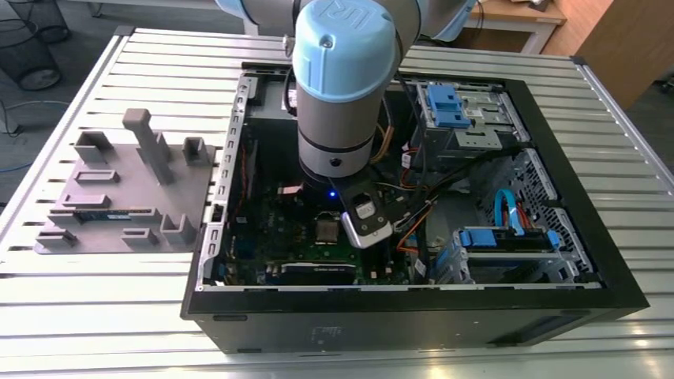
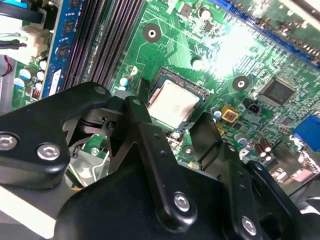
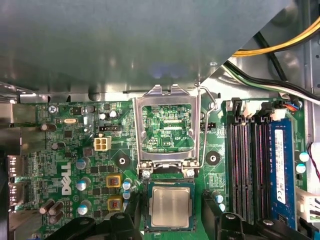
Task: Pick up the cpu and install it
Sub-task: 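Place the cpu into insertion slot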
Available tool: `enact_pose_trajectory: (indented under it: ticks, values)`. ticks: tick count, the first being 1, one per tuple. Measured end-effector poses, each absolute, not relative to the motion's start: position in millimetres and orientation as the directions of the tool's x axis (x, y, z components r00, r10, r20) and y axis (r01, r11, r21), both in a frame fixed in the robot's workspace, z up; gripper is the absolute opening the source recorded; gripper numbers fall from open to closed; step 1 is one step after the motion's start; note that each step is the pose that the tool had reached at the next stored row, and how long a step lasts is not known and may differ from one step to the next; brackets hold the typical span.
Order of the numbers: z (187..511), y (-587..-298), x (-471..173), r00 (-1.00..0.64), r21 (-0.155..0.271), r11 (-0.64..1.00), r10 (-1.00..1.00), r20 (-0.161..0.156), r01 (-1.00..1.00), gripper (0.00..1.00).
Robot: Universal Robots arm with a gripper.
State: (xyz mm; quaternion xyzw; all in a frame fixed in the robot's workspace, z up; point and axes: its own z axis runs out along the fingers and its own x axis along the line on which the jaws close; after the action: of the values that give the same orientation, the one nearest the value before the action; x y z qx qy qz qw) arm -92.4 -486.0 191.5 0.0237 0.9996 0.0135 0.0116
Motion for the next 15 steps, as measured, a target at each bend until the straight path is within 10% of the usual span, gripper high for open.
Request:
enact_pose_trajectory:
  ticks: [11, 15]
  values:
    - [191.1, -486.0, -92.5, -0.999, 0.026, 0.999, 0.045, -0.023, 0.044, 0.58]
    - [191.2, -486.0, -92.5, -0.999, 0.026, 0.999, 0.045, -0.022, 0.044, 0.42]
